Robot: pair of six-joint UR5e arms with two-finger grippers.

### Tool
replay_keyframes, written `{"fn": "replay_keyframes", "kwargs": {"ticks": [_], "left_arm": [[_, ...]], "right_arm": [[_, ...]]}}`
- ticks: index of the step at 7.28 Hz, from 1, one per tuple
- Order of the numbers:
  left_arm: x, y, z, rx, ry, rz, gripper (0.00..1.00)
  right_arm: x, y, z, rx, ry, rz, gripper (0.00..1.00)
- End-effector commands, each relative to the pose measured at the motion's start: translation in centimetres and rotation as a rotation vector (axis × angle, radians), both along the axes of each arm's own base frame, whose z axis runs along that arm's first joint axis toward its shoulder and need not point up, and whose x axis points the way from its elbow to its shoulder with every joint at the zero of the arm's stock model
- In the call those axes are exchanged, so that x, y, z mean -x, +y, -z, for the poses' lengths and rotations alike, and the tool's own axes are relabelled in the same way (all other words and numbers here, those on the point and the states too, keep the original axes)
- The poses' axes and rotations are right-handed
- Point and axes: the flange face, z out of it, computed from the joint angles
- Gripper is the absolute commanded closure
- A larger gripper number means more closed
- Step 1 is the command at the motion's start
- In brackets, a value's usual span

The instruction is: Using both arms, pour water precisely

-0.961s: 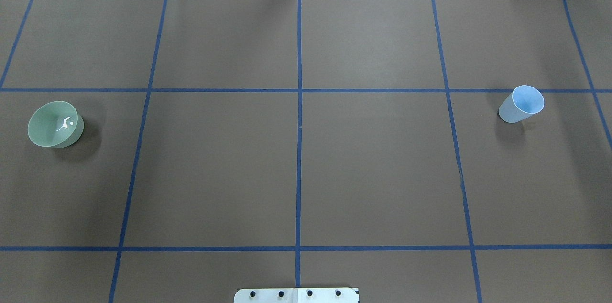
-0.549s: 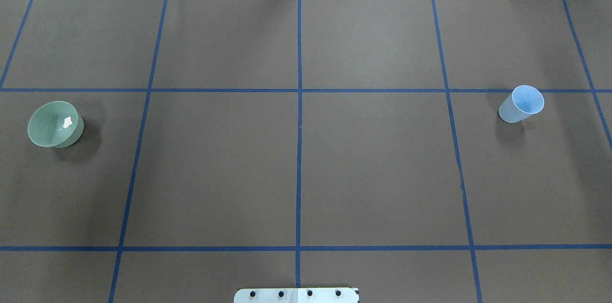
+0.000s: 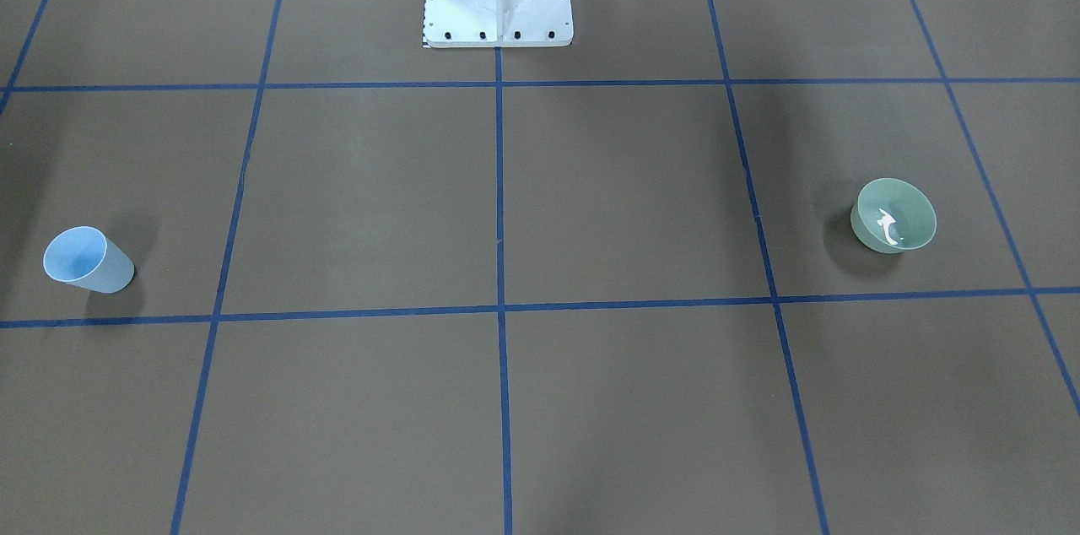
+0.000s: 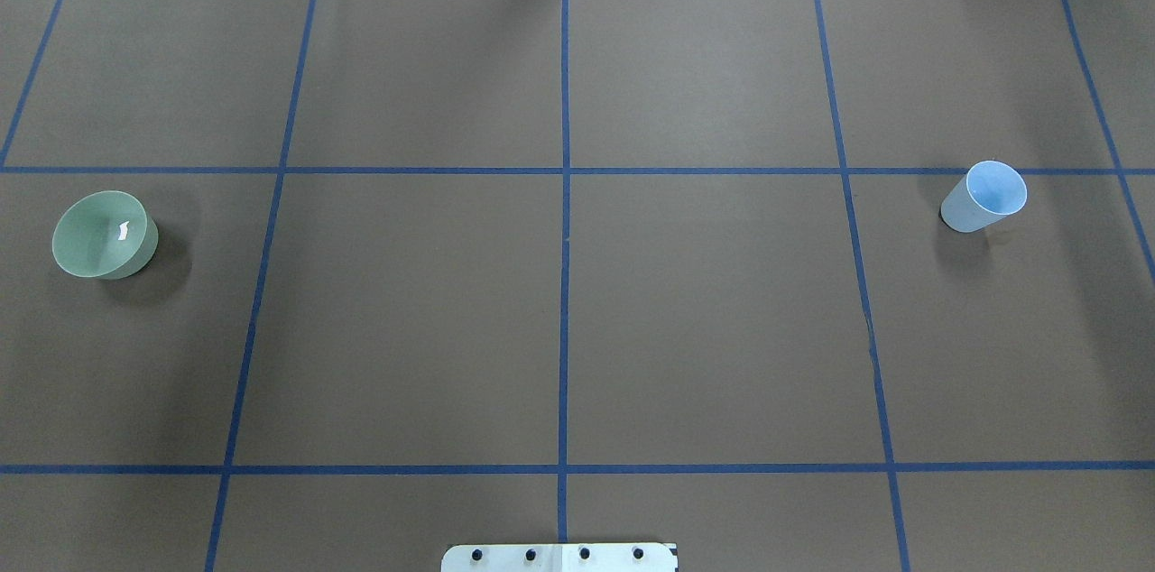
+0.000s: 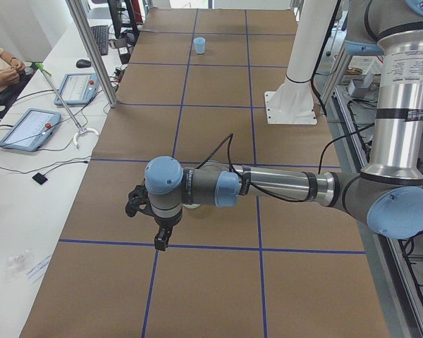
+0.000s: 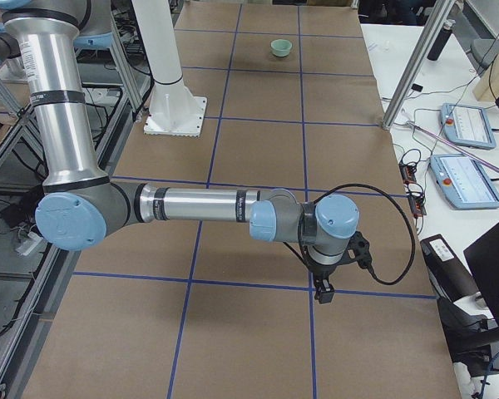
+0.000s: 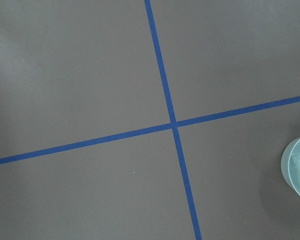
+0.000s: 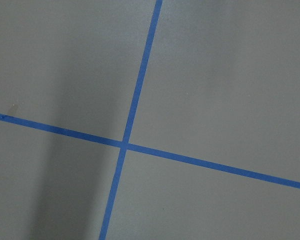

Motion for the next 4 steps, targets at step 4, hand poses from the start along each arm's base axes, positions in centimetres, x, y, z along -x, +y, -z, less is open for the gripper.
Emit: {"fn": "replay_keyframes", "kwargs": {"ticks": [4], "left_arm": [[-0.2, 1.8, -2.0, 0.039, 0.003, -0.002, 0.00]], "right_arm": [[0.1, 1.6, -1.1, 0.034, -0.002, -0.020, 0.00]]}}
